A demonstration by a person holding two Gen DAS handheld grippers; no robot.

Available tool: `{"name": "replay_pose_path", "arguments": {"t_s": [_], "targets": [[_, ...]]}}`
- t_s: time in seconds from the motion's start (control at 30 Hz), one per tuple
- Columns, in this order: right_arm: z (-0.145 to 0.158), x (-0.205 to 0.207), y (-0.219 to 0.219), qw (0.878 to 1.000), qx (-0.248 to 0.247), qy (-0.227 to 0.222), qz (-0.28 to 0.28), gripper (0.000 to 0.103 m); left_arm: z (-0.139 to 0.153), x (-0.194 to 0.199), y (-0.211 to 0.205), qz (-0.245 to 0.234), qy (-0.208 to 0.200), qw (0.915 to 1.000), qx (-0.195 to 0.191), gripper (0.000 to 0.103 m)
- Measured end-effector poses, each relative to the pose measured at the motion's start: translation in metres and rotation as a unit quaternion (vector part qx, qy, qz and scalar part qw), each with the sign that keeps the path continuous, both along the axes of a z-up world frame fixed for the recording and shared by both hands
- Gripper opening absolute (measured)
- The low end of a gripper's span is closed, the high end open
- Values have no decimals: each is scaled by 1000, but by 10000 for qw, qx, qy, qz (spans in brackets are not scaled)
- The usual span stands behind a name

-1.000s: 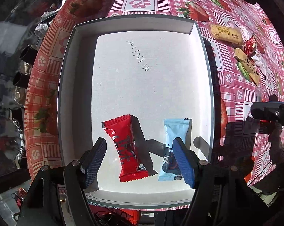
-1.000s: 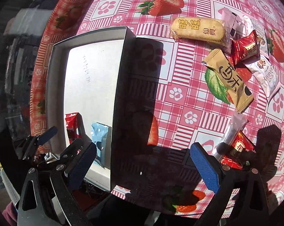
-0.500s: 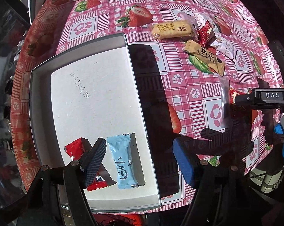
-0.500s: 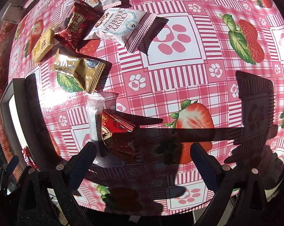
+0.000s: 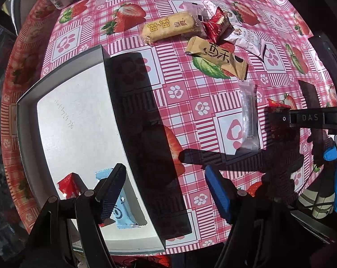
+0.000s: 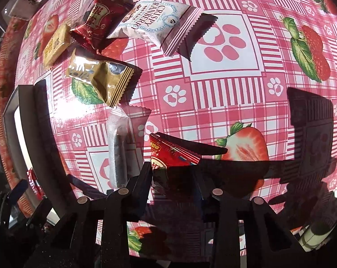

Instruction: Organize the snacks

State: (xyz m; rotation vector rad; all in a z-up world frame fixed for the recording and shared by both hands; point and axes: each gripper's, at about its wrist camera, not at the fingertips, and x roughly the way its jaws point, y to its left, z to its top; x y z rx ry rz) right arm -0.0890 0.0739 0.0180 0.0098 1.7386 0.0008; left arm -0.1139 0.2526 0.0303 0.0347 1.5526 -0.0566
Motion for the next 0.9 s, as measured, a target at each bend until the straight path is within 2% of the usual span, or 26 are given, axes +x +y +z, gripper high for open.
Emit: {"name": "replay_pose_path", "arguments": {"t_s": [0.2,0.33,0.37,0.4,0.43,0.47,0.57,0.73,0.77,0.8,0.83,0.9], "targets": [[7,-10,-54,9994,-249,-21,-238,37,-19,24,-49,-306,117,9994,-140,77],[12,-18,-101,9977,-517,-4,-446,37,-33,39,-73,-300,156,9992,-206,77],[14,-21,-111,9974,-525,9,-503,41,-37,43,-79,-262,157,9994,-188,77],[15,-23,-119,9972,-499,17,-554,49,-41,45,-81,-226,162,9995,-158,77],[16,-25,-125,9971,-486,22,-585,74,-44,47,-85,-168,171,9996,-113,77],[18,-27,-129,9971,-477,-15,-592,86,-46,50,-88,-106,180,9998,-72,77],[23,-31,-136,9973,-471,-193,-531,86,-55,53,-93,45,217,9998,-6,80],[3,-39,-148,9972,-590,-122,-435,86,-56,55,-107,57,-29,9999,135,83],[0,-40,-145,9971,-641,-115,-385,88,-56,53,-108,79,-47,9998,152,84],[-3,-40,-142,9974,-621,-120,-349,96,-56,52,-109,96,-56,9998,159,84],[-5,-40,-140,9978,-573,-130,-316,99,-56,51,-109,111,-64,9997,187,84],[-12,-41,-132,9973,-693,-104,-209,99,-56,49,-112,115,-75,9996,236,84]]}}
